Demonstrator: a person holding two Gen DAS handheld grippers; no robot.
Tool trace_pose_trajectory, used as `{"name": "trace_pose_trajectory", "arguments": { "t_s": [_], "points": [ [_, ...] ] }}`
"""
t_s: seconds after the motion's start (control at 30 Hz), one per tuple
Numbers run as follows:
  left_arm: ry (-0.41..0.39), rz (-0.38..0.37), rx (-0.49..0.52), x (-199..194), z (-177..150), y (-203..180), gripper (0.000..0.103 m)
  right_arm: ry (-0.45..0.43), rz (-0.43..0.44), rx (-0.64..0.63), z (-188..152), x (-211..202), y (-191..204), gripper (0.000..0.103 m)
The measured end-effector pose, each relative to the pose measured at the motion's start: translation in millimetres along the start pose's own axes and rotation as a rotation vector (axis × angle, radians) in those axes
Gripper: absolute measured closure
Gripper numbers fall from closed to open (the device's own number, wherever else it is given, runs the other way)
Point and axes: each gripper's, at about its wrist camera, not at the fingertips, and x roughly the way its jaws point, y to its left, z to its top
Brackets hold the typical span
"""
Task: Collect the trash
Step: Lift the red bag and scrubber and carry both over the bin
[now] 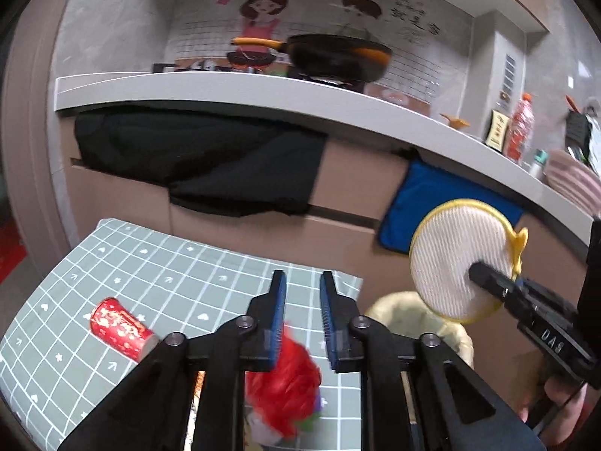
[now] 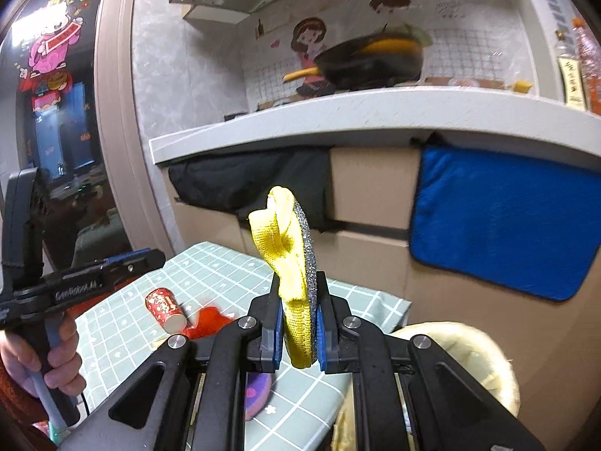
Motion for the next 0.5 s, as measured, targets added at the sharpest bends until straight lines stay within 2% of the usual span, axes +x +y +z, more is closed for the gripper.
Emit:
{"name": "trace_pose_trajectory", "arguments": {
  "t_s": [0.1,0.33,0.4,0.47,0.5],
  "points": [
    [0.032,0.010,-0.004,8.4,-6.4,-2.7,0.087,-0.004,-0.027,0.008,-0.9,-7.4,-7.1,0.091],
    [0.144,-0.039,-0.121,12.0,-31.1,33.8,0.085,0.044,-0.011,0.056,-19.3,-0.4,-21.2,0.090],
    [0.158,-0.039,-0.120,2.6,-43.5,43.4,0.078,0.061,-0.005,0.056,-23.3,3.1,-21.2,0.090],
    [0.152,-0.017,-0.126,-10.7,-57.9,53.3,0.064,0.076,0.000,0.051,-29.9,3.1,-19.6,0.090],
    [0.140,-0.001,-0.131,-20.6,-68.9,58.4,0.062,0.082,0.004,0.051,-32.6,2.8,-19.1,0.090]
  ]
}}
